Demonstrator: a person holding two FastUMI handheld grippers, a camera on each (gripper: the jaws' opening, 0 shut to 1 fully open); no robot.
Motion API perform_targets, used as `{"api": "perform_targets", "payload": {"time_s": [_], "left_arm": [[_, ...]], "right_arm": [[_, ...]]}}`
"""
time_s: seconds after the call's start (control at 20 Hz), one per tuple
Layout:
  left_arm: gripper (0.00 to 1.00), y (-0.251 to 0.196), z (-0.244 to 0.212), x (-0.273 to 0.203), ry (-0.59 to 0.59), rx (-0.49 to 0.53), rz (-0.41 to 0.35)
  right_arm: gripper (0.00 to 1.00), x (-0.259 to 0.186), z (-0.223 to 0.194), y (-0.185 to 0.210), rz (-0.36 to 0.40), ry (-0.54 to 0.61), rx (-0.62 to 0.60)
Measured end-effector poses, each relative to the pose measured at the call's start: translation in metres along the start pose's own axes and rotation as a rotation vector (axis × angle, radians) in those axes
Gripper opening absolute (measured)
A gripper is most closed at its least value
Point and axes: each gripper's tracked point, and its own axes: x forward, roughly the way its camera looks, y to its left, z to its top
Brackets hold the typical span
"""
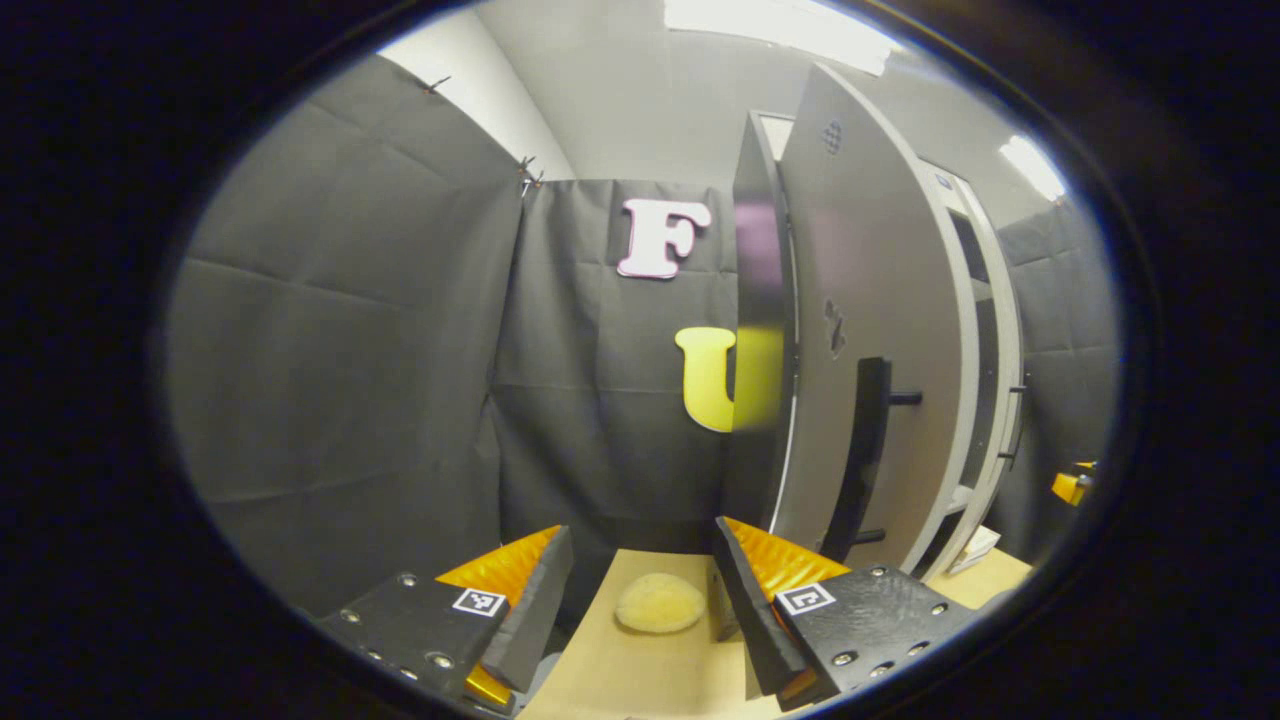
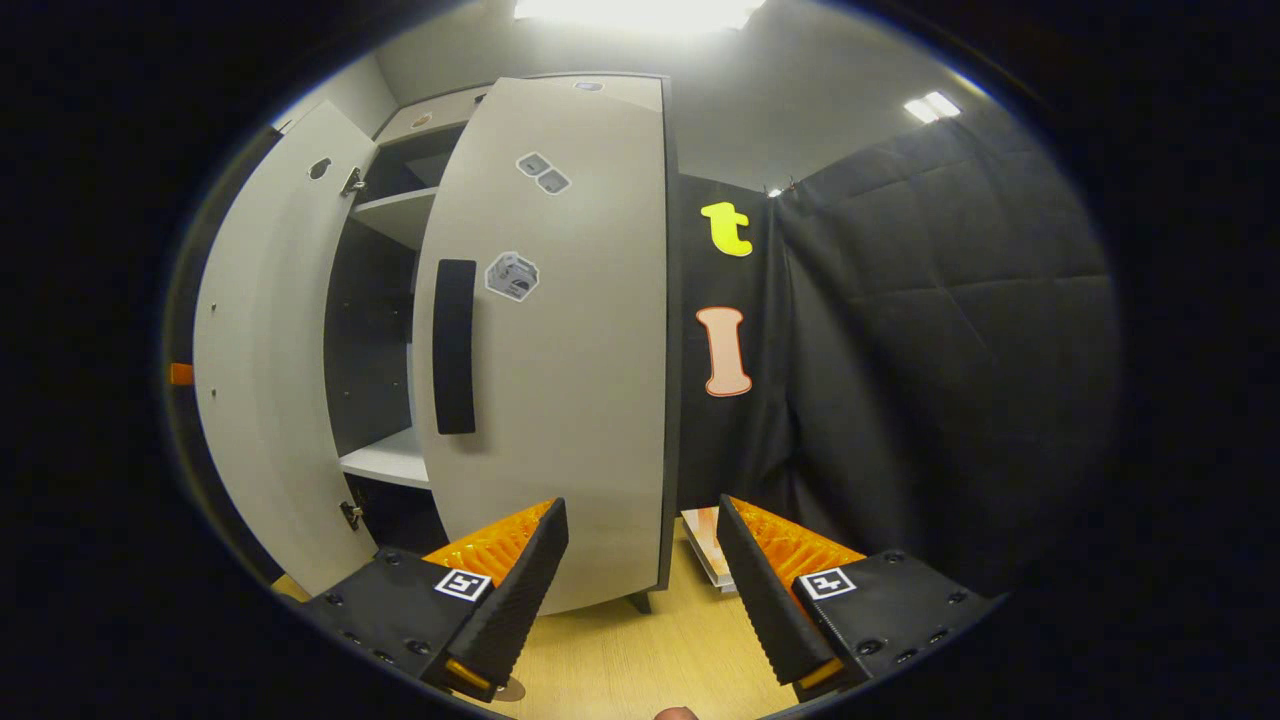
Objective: Grasp the bottle in the cabinet with the left hand and place it on the coaster, then close the right door with the right hand and the left door with the left hand.
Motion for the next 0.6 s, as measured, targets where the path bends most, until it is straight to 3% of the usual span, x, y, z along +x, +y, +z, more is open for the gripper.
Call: {"api": "perform_targets", "payload": {"time_s": [0.2,0.3,0.35,0.45,0.6], "left_arm": [[0.83,-0.032,0.004,0.001,-0.014,0.031,-0.005],[0.84,-0.046,0.007,0.002,-0.018,0.046,0.005],[0.82,-0.049,0.008,0.001,-0.025,0.062,0.016],[0.83,-0.05,0.011,0.001,-0.035,0.103,0.067],[0.84,-0.053,0.011,0.003,-0.03,0.082,0.072]], "right_arm": [[0.92,0.001,-0.001,-0.024,-0.004,0.003,-0.014],[0.96,0.003,-0.004,-0.038,-0.007,0.014,-0.016],[0.92,0.004,-0.004,-0.044,-0.003,0.014,-0.013],[0.96,0.006,-0.007,-0.059,-0.006,0.02,-0.005],[0.92,0.01,-0.011,-0.078,-0.006,0.034,0.011]]}}
